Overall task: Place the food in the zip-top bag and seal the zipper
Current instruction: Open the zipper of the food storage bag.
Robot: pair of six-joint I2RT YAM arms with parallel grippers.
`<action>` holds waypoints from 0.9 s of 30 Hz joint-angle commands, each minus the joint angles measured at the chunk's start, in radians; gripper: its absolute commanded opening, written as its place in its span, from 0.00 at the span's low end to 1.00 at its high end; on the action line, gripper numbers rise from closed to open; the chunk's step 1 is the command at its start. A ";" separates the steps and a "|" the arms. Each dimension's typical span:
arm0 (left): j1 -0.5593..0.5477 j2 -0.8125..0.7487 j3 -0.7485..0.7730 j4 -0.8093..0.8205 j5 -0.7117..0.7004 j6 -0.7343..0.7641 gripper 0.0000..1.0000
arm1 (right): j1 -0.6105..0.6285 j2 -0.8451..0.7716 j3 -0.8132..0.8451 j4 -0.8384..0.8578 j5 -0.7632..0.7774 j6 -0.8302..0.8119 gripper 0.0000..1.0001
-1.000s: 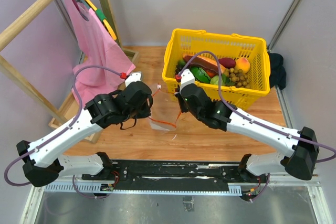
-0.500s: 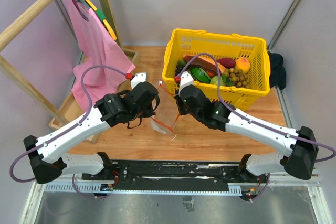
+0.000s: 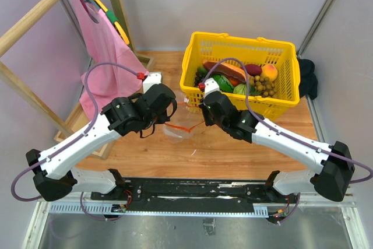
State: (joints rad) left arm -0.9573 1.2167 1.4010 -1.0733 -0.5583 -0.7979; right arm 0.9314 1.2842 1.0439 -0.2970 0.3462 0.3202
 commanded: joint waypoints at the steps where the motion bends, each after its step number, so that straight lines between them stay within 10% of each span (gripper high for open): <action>1: -0.006 0.030 0.029 0.000 -0.017 0.073 0.00 | -0.011 0.019 0.004 0.014 -0.087 -0.053 0.10; 27: 0.005 0.141 0.120 0.080 -0.034 0.244 0.00 | -0.251 -0.062 0.416 -0.361 -0.226 -0.243 0.67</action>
State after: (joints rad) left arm -0.9569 1.3621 1.4750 -1.0103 -0.5827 -0.5777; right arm 0.7662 1.2346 1.4063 -0.5854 0.1390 0.1032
